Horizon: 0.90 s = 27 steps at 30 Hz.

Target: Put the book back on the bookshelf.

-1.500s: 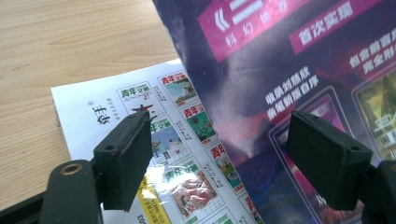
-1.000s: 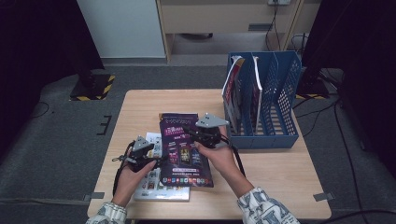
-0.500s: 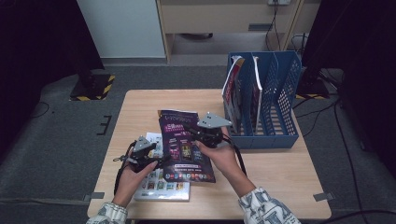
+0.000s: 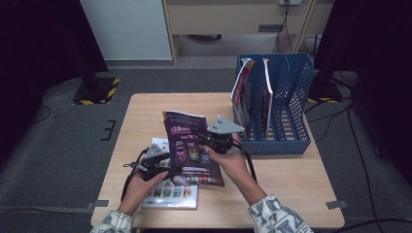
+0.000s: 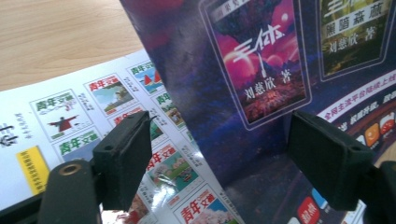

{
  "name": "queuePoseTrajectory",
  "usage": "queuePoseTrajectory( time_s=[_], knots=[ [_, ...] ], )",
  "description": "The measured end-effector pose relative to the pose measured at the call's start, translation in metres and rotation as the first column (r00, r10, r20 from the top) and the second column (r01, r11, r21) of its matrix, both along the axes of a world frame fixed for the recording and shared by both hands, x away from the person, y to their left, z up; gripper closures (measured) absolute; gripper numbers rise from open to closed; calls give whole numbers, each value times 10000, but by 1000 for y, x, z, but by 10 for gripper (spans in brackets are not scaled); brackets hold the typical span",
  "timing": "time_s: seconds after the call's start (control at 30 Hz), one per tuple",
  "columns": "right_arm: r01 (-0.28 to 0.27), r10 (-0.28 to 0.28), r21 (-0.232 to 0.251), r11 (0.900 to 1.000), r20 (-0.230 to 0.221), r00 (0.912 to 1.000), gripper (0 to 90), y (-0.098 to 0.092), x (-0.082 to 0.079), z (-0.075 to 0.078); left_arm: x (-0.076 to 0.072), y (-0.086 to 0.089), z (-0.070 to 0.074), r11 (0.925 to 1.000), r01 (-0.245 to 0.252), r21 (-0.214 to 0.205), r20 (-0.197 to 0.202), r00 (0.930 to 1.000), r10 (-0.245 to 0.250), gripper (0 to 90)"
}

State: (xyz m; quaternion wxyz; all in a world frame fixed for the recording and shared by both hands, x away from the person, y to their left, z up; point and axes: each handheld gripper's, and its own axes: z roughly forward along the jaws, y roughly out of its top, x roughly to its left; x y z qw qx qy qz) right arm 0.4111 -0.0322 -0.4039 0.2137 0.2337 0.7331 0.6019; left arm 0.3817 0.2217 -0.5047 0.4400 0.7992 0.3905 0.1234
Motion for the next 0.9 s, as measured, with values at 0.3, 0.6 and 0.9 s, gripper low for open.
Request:
queuePoseTrajectory(
  time_s=[0.3, 0.6, 0.9],
  knots=[
    [-117, 115, 169, 9998, 89, 9999, 815, -1, -1, 2, 1, 0, -1, 9991, 354, -219, -281, 9990, -360, 314],
    [-247, 244, 243, 9994, 139, 9996, 817, -1, -2, 2, 1, -1, -1, 9978, 589, -318, -326, 9977, -600, 422],
    [-274, 272, 268, 9993, 58, 9996, 820, -2, -2, 1, 0, 5, 4, 9974, 480, -534, -362, 9981, -499, 558]
  ],
)
